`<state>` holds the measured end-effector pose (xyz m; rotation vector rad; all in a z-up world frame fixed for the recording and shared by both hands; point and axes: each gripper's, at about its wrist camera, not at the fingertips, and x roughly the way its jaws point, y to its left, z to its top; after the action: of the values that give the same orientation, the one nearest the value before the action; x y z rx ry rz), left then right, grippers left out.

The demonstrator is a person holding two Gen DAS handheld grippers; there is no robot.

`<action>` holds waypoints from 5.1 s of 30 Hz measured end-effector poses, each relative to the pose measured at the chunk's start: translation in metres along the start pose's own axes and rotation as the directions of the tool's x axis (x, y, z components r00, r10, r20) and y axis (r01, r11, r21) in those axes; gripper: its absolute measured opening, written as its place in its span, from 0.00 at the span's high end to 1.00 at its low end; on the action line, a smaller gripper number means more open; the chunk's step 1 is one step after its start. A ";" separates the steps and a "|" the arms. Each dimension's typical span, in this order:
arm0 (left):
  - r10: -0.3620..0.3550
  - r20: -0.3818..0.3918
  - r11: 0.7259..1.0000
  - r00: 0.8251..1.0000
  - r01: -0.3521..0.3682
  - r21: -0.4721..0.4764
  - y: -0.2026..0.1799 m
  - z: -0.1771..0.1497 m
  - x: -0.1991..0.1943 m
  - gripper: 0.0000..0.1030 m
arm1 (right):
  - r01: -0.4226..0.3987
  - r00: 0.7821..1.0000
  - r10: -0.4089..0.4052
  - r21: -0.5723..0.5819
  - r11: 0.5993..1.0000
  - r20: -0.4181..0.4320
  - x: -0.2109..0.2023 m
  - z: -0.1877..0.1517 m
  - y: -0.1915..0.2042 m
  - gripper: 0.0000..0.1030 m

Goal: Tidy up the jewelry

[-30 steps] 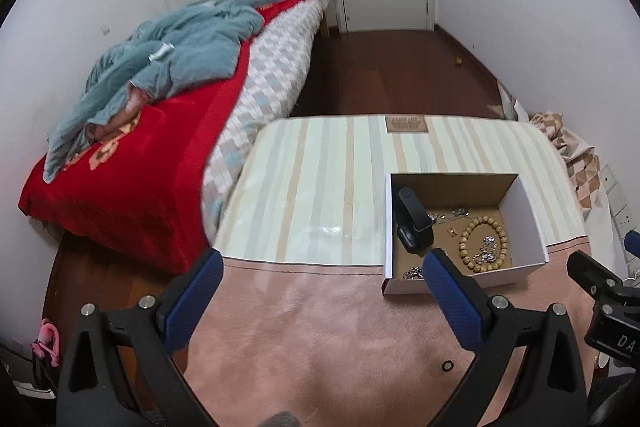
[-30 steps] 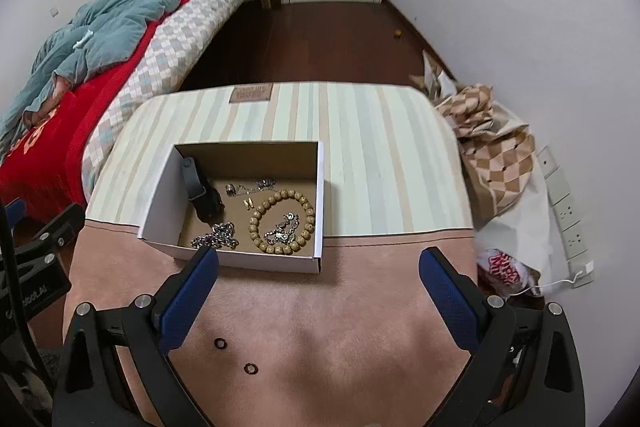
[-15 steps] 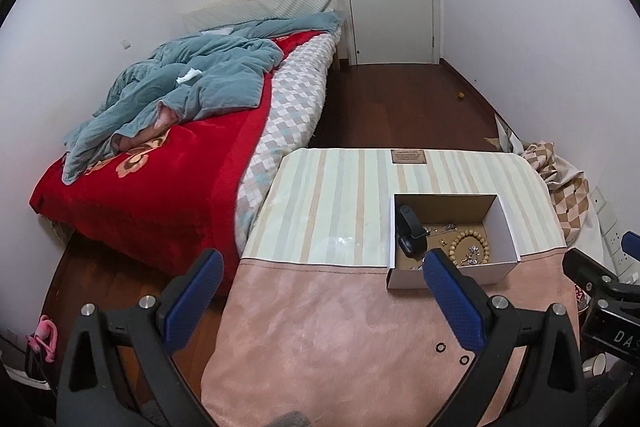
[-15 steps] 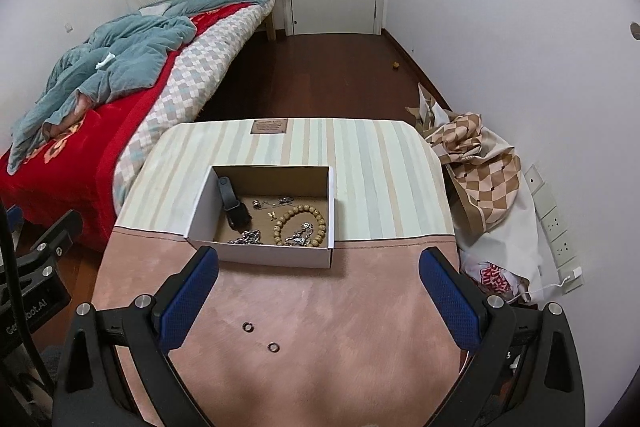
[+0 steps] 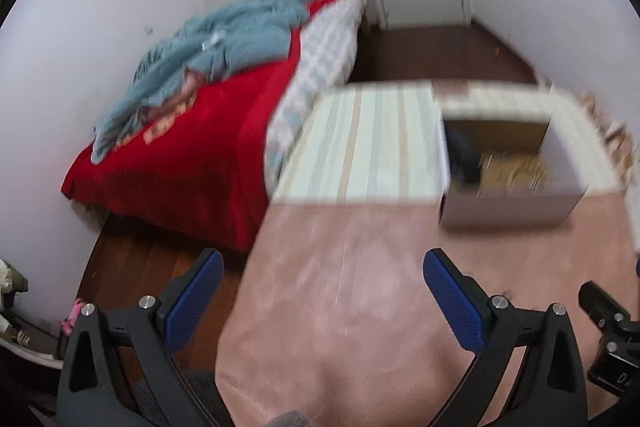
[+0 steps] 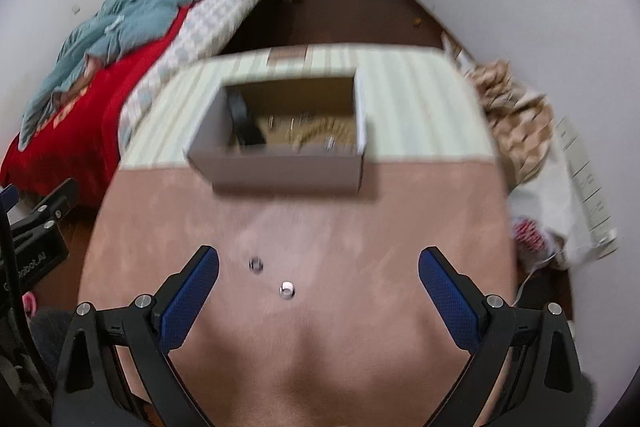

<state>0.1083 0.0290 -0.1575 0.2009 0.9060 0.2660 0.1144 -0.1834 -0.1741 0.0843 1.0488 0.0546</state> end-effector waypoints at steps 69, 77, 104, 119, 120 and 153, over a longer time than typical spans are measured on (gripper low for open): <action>-0.383 -0.181 0.895 0.906 0.413 0.169 -0.130 -0.010 0.032 0.90 | 0.045 0.999 -0.049 0.175 0.984 0.023 0.057 -0.034 -0.078 0.87; -0.454 -0.103 0.883 0.885 0.462 0.085 -0.094 0.070 0.019 0.90 | -0.154 0.987 0.137 0.237 0.959 0.088 0.031 0.028 -0.078 0.87; -0.399 -0.199 0.911 0.895 0.412 0.026 -0.091 0.160 0.088 0.81 | -0.227 0.966 0.244 0.173 0.959 -0.084 0.105 0.167 -0.072 0.65; -0.271 -0.181 0.961 0.945 0.277 0.005 -0.058 0.100 0.084 0.07 | 0.118 0.989 -0.119 -0.009 0.993 -0.093 0.078 0.124 -0.046 0.04; -0.271 -0.183 0.961 0.945 0.276 0.005 -0.057 0.098 0.082 0.05 | 0.121 0.988 -0.121 -0.008 0.993 -0.092 0.077 0.122 -0.045 0.04; -0.284 0.119 0.954 0.951 0.293 -0.064 0.055 0.060 -0.175 0.01 | 0.135 0.962 -0.130 -0.003 0.991 0.240 -0.237 0.046 0.005 0.02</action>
<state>0.0454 0.0235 0.0248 0.0052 0.8028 0.0190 0.0363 -0.2005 0.0536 0.0023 0.8101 -0.0658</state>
